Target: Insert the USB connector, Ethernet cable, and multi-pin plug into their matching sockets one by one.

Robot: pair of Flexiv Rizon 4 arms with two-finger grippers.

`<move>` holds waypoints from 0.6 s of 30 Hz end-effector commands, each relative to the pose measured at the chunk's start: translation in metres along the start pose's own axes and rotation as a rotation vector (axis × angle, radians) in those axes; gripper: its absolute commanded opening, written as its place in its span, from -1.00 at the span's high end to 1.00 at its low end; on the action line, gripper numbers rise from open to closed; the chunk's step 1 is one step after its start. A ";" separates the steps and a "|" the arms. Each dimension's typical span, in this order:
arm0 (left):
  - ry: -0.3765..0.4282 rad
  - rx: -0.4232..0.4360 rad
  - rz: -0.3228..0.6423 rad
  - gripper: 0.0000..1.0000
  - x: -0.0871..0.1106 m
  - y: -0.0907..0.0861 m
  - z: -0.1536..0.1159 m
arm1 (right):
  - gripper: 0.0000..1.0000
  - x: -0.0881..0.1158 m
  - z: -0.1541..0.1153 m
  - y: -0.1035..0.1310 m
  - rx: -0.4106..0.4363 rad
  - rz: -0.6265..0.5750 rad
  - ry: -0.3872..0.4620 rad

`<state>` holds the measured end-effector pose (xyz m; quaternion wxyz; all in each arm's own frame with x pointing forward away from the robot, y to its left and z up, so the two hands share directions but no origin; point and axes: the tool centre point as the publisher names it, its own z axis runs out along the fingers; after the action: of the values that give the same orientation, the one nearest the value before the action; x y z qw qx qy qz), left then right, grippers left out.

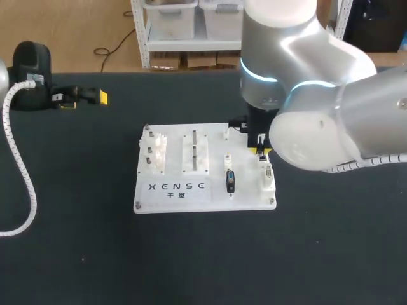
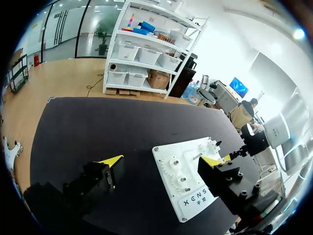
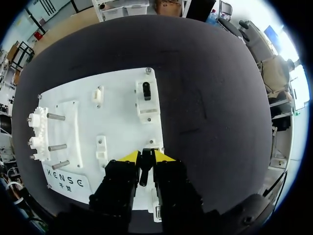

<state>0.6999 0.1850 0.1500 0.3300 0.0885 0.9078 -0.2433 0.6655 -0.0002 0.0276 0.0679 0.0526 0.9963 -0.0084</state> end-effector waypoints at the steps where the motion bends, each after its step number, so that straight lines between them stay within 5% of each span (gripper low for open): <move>1: 0.000 0.000 0.000 -1.00 0.000 0.000 0.000 | 1.00 0.001 0.000 -0.004 -0.003 0.004 -0.007; 18: 0.000 0.000 0.000 -1.00 0.000 0.000 0.000 | 1.00 0.002 0.005 -0.007 0.008 0.006 0.008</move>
<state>0.6999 0.1850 0.1500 0.3300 0.0885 0.9078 -0.2433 0.6636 -0.0068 0.0234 0.0631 0.0555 0.9964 -0.0110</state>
